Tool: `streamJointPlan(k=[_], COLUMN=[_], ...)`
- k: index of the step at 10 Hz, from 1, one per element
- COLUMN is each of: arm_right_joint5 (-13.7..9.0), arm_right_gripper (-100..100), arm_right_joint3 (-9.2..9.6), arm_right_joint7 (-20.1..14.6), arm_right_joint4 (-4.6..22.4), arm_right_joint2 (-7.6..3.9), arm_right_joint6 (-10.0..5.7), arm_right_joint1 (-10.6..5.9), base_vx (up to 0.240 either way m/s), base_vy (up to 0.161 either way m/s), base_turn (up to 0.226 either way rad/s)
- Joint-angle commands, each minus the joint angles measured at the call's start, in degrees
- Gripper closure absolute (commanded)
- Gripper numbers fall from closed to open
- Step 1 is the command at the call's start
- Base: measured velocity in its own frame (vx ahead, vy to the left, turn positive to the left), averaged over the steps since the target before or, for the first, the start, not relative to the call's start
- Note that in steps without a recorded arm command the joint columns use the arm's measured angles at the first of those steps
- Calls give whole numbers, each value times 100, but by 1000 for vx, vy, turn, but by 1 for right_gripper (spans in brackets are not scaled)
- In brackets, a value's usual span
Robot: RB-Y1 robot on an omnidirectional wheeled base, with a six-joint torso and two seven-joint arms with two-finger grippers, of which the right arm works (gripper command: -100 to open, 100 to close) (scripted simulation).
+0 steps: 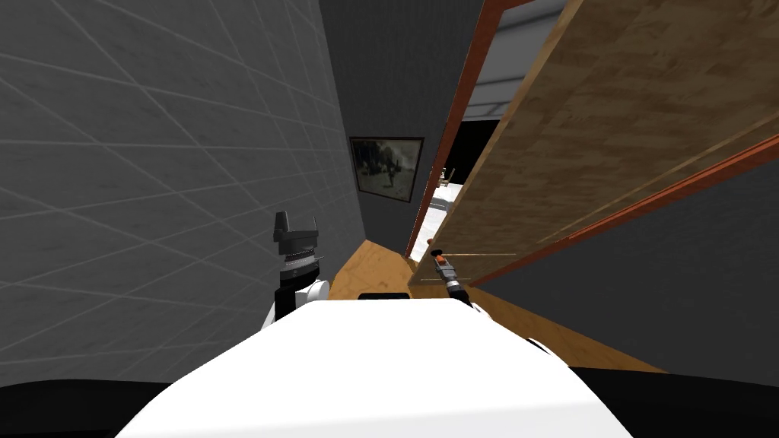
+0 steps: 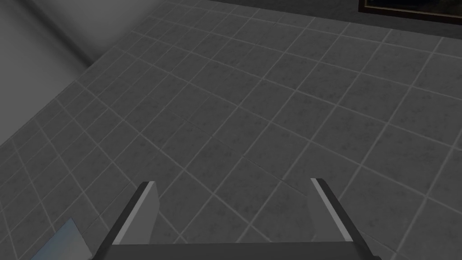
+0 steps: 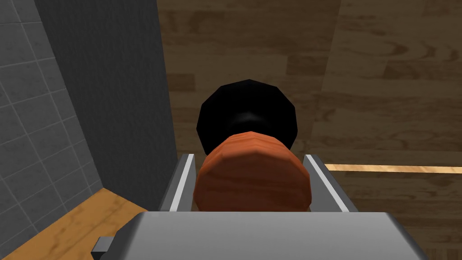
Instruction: Pull the door open
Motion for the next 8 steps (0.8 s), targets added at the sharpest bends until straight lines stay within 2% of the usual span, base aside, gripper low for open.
streamJointPlan(k=[1, 4, 6, 7, 8], arm_right_joint5=[46, 123, 162, 153, 169], arm_right_gripper=[100, 100, 100, 100, 100], arm_right_joint3=[69, 179, 234, 221, 265], arm_right_joint7=[-79, -238, -318, -282, -330], arm_right_joint4=[55, 135, 175, 155, 203], arm_right_joint2=[-37, -155, -215, -188, -221], arm_right_joint6=[-125, -355, -471, -421, -536], arm_right_joint1=[39, 102, 133, 119, 174], base_vx=[-245, -215, -239, -102, -167], base_vy=[-82, -102, -82, -32, -53], base_turn=[174, 181, 116, 23, 164])
